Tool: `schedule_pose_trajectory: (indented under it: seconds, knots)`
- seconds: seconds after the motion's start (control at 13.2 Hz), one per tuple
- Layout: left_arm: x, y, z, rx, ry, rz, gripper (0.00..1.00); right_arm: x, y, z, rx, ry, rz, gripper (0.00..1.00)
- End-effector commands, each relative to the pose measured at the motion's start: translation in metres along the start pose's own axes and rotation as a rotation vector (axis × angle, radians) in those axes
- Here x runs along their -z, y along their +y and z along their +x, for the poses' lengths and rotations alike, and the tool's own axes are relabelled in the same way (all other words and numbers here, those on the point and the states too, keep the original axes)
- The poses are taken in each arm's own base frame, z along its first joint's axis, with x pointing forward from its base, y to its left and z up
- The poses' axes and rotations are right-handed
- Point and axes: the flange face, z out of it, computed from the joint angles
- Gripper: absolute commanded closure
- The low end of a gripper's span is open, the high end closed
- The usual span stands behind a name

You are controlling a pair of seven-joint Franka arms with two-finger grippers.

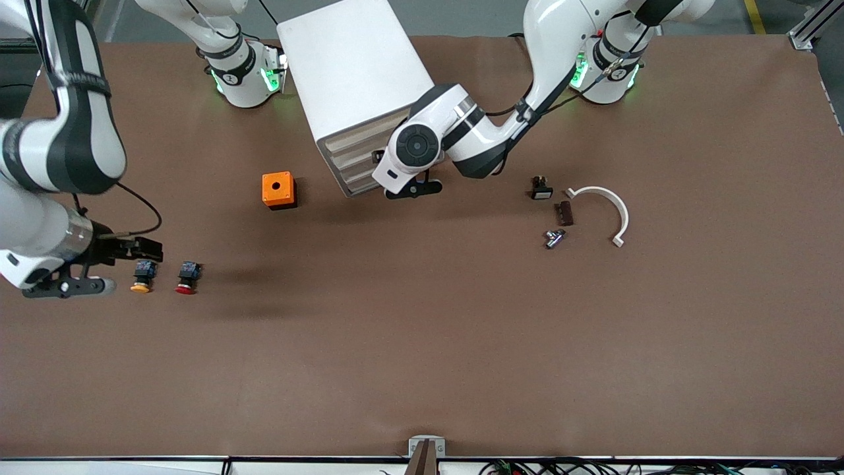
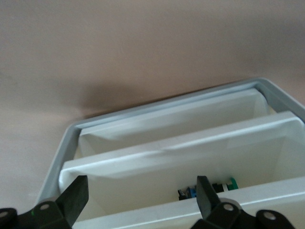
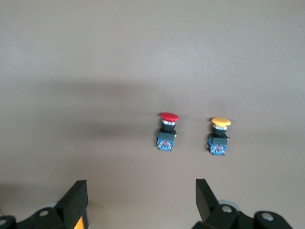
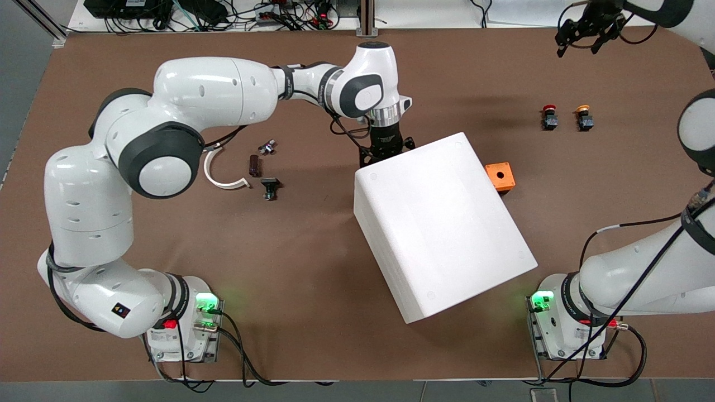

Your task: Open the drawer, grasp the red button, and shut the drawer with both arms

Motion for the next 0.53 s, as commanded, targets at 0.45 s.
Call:
schedule_pose_trajectory:
  seconds: [0.45]
  knots:
    - [0.058, -0.035, 0.073, 0.100, 0.127, -0.053, 0.00, 0.124, -0.041, -0.095, -0.090, -0.009, 0.005, 0.00]
